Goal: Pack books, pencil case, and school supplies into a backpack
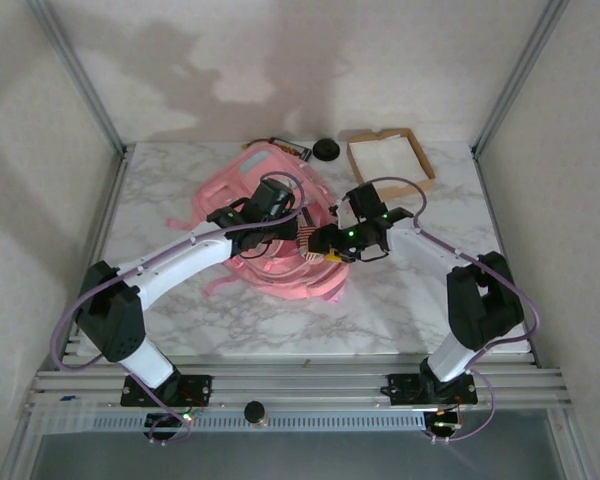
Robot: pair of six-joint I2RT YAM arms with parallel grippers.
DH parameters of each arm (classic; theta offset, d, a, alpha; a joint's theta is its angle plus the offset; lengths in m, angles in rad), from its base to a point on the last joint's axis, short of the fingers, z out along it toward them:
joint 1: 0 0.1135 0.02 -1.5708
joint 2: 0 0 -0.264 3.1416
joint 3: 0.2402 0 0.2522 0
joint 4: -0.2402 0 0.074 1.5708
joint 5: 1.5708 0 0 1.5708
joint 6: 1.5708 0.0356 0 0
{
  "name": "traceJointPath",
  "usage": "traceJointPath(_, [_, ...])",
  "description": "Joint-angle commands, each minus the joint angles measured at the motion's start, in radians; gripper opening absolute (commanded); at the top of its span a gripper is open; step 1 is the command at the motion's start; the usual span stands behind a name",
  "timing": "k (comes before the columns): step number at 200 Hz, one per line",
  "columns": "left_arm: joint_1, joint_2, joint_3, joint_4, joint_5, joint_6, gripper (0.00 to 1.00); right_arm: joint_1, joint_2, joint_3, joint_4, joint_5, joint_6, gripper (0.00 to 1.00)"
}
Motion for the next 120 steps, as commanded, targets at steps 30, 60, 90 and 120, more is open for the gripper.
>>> traceJointPath(30, [-0.010,-0.046,0.018,0.099,0.061,-0.079,0.00,0.000,-0.018,-0.040,0.220,-0.138,0.159,0.45])
traceJointPath(60, [-0.011,-0.055,0.017,0.112,0.081,-0.093,0.00,-0.001,-0.030,-0.086,0.384,-0.165,0.295,0.28])
traceJointPath(90, [-0.019,-0.045,0.019,0.121,0.104,-0.186,0.00,0.019,-0.053,-0.167,0.609,-0.076,0.482,0.22])
traceJointPath(120, [-0.034,-0.034,0.027,0.147,0.126,-0.239,0.00,0.065,-0.049,-0.192,0.818,0.008,0.632,0.21])
